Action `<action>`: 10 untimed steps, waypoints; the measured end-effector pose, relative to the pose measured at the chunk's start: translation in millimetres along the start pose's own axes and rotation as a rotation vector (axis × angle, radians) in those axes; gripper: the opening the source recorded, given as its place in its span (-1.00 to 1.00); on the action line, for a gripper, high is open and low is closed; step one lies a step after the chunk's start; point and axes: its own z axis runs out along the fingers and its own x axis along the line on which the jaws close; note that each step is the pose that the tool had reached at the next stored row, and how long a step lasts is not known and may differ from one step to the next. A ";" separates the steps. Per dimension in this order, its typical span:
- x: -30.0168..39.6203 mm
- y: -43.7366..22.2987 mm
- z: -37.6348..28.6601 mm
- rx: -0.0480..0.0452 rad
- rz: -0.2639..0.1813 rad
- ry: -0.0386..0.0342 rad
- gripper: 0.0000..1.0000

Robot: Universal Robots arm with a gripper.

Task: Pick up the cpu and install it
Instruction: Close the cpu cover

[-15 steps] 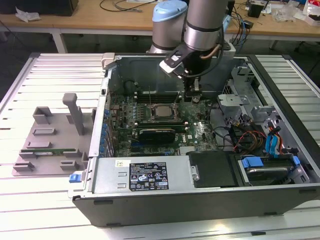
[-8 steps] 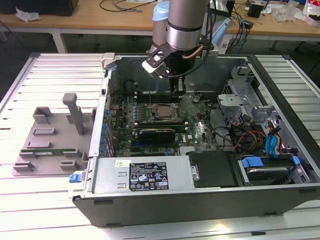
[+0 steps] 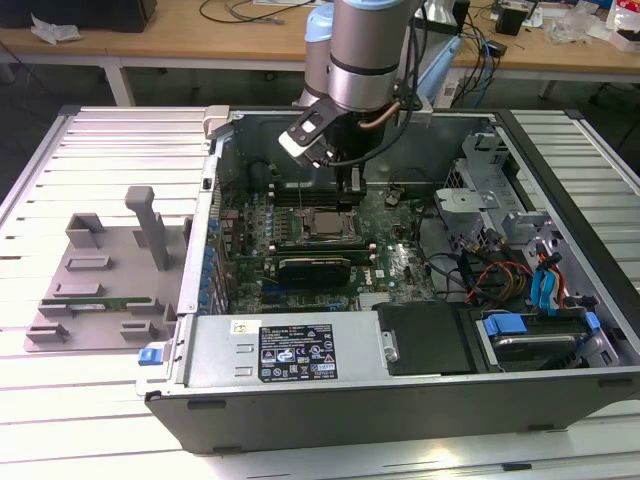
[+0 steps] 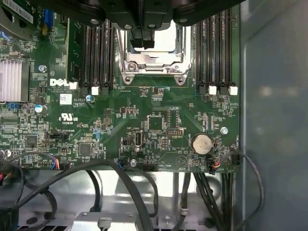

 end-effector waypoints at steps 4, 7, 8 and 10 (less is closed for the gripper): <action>0.0 -0.1 1.0 -0.0027 -0.170 -0.0015 -0.79; 0.0 -0.1 1.5 -0.0042 -0.260 -0.0021 -0.79; 0.0 -0.1 1.6 -0.0044 -0.275 -0.0023 -0.79; 0.0 -0.1 1.9 -0.0055 -0.342 -0.0027 -0.79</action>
